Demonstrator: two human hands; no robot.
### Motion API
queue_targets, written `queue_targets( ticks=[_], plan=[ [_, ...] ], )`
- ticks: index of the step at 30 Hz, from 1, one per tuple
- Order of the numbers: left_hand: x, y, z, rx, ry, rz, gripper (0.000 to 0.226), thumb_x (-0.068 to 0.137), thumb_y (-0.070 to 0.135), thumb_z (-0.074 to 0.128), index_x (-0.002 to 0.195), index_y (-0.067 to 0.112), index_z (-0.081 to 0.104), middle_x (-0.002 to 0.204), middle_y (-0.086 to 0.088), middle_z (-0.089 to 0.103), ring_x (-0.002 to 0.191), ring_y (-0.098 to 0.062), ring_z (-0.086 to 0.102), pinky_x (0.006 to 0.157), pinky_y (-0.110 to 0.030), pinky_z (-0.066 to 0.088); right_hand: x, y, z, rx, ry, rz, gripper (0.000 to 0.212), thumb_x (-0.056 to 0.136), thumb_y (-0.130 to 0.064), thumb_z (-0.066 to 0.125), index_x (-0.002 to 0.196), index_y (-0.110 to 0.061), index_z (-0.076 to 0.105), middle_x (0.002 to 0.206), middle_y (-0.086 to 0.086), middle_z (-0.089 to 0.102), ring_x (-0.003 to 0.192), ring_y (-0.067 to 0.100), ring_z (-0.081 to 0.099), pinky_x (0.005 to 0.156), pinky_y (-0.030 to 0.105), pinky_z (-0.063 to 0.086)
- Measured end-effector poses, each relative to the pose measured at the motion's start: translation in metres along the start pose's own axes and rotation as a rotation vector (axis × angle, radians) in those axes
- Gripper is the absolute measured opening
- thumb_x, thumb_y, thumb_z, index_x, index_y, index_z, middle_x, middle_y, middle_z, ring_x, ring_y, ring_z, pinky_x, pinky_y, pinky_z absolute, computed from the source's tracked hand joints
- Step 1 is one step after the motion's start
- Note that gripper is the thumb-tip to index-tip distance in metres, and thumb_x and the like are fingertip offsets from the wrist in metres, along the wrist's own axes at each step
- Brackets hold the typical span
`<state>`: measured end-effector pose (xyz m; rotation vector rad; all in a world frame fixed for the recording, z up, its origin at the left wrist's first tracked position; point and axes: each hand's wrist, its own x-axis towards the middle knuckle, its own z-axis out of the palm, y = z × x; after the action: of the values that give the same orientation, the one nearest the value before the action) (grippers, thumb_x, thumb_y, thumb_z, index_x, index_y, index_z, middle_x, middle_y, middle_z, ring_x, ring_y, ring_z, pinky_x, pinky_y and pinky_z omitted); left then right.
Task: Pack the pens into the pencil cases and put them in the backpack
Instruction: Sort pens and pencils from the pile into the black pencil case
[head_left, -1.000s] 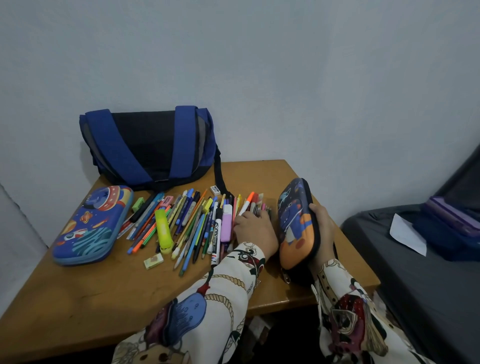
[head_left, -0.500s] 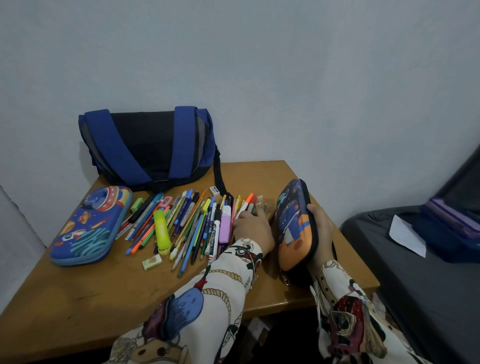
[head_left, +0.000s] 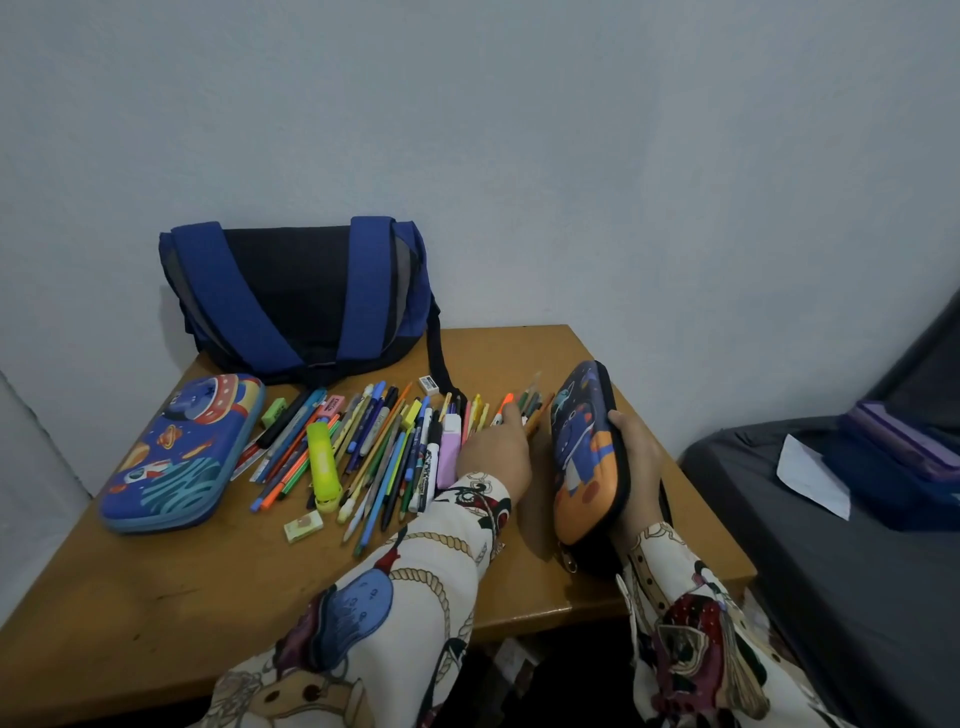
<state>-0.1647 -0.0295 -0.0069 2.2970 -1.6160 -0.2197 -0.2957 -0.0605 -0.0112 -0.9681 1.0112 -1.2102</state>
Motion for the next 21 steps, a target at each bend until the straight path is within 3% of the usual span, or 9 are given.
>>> queue_targets(
  ticks=[5, 7, 9, 11, 13, 16, 21],
  plan=[
    [0.007, -0.01, -0.018, -0.118, 0.028, -0.051, 0.046, 0.091, 0.0, 0.043, 0.133, 0.01, 0.028, 0.082, -0.008, 0.053, 0.073, -0.028, 0.054, 0.064, -0.037, 0.045, -0.003, -0.005, 0.011, -0.01, -0.021, -0.055, 0.023, 0.095, -0.024, 0.057, 0.077, -0.01, 0.06, 0.073, 0.009, 0.062, 0.066, 0.02, 0.059, 0.058, 0.025, 0.049],
    [0.01, -0.016, -0.026, -0.135, 0.05, -0.074, 0.043, 0.091, 0.001, 0.045, 0.13, 0.009, 0.029, 0.082, -0.008, 0.052, 0.073, -0.027, 0.053, 0.062, -0.037, 0.044, -0.009, -0.006, 0.018, -0.034, -0.075, -0.109, 0.029, 0.092, -0.028, 0.061, 0.079, -0.002, 0.061, 0.072, 0.01, 0.058, 0.063, 0.017, 0.056, 0.053, 0.021, 0.047],
    [0.012, -0.024, -0.034, -0.147, 0.063, -0.1, 0.046, 0.09, 0.002, 0.049, 0.129, 0.009, 0.027, 0.08, -0.008, 0.051, 0.072, -0.027, 0.053, 0.057, -0.035, 0.042, -0.014, -0.003, 0.026, -0.069, -0.113, -0.16, 0.042, 0.09, -0.031, 0.063, 0.082, 0.009, 0.057, 0.072, 0.012, 0.053, 0.06, 0.015, 0.051, 0.051, 0.02, 0.044],
    [0.014, -0.035, -0.042, -0.161, 0.078, -0.13, 0.05, 0.088, 0.003, 0.051, 0.131, 0.009, 0.025, 0.078, -0.007, 0.051, 0.07, -0.026, 0.054, 0.051, -0.032, 0.039, -0.016, 0.001, 0.034, -0.143, -0.144, -0.199, 0.038, 0.095, -0.026, 0.062, 0.069, 0.001, 0.055, 0.061, 0.005, 0.048, 0.053, 0.012, 0.045, 0.052, 0.024, 0.04],
    [0.015, -0.049, -0.048, -0.169, 0.091, -0.175, 0.049, 0.088, 0.003, 0.052, 0.129, 0.009, 0.027, 0.077, -0.005, 0.049, 0.072, -0.026, 0.054, 0.056, -0.034, 0.042, -0.017, 0.007, 0.042, -0.247, -0.173, -0.245, 0.04, 0.096, -0.025, 0.061, 0.062, -0.009, 0.05, 0.055, 0.0, 0.045, 0.051, 0.012, 0.045, 0.055, 0.027, 0.039],
    [0.013, -0.069, -0.048, -0.122, 0.092, -0.23, 0.037, 0.09, 0.005, 0.051, 0.121, 0.01, 0.032, 0.075, -0.005, 0.049, 0.074, -0.027, 0.054, 0.065, -0.039, 0.044, -0.02, 0.018, 0.054, -0.413, -0.183, -0.28, 0.036, 0.095, -0.031, 0.062, 0.07, -0.005, 0.058, 0.062, 0.006, 0.054, 0.053, 0.009, 0.05, 0.055, 0.025, 0.042],
    [0.008, -0.084, -0.048, 0.005, 0.132, -0.243, 0.027, 0.089, 0.006, 0.047, 0.115, 0.009, 0.041, 0.107, -0.018, 0.059, 0.096, -0.033, 0.057, 0.073, -0.037, 0.045, -0.024, 0.027, 0.062, -0.42, -0.138, -0.279, 0.033, 0.094, -0.027, 0.063, 0.073, -0.001, 0.059, 0.059, 0.001, 0.048, 0.05, 0.007, 0.045, 0.052, 0.021, 0.038]
  ],
)
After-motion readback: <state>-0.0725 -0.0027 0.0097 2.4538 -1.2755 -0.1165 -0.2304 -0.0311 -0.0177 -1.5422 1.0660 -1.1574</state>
